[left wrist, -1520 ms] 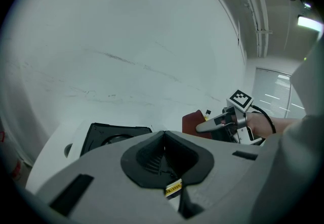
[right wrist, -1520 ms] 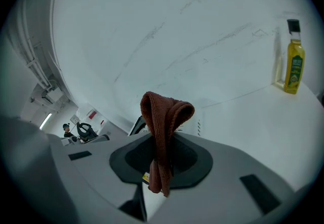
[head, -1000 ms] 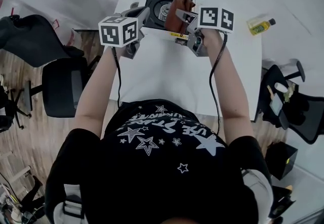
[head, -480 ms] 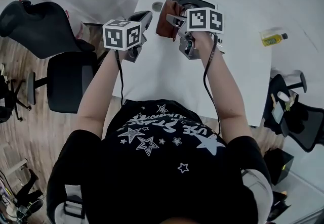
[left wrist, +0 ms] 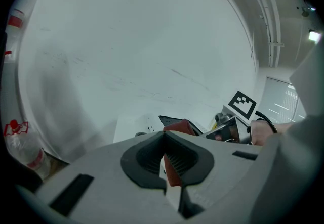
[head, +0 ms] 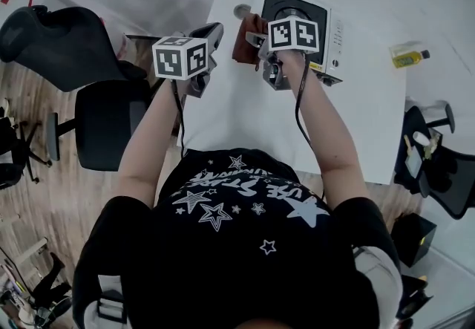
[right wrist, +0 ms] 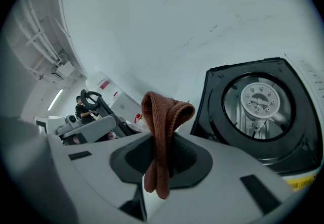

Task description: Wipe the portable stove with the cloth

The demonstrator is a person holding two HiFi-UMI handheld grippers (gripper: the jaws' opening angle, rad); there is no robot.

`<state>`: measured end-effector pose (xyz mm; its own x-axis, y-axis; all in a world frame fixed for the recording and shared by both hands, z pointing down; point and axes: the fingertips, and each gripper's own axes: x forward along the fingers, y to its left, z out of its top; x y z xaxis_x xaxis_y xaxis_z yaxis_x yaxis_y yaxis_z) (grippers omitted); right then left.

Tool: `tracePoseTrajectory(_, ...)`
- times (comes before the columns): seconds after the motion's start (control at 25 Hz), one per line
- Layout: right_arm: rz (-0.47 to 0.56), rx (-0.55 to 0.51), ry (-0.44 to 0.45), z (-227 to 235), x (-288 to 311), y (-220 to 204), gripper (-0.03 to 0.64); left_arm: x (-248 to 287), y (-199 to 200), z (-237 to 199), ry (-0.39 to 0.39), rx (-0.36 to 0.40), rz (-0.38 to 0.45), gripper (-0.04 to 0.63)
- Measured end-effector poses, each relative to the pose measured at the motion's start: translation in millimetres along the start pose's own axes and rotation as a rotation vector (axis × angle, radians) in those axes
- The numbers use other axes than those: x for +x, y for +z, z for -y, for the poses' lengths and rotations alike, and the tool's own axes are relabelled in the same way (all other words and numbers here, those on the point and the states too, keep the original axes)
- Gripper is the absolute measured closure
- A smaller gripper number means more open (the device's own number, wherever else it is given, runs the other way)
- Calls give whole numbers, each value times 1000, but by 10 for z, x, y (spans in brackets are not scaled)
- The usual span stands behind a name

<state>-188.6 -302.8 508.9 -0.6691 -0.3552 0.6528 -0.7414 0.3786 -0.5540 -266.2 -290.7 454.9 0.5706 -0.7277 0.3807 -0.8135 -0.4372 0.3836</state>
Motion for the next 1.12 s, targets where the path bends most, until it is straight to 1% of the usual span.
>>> tracePoseTrajectory(0.2, -4, 12, -40, 142, 9, -42, 549, 14, -72, -38, -2, 6, -23, 586)
tracePoseTrajectory(0.56, 4, 37, -47, 324, -175, -101, 549, 144, -161, 139, -21, 4, -41, 588)
tracePoseTrajectory(1.12, 21, 62, -71, 874, -793, -245, 549, 535, -234, 827, -56, 24, -51, 588)
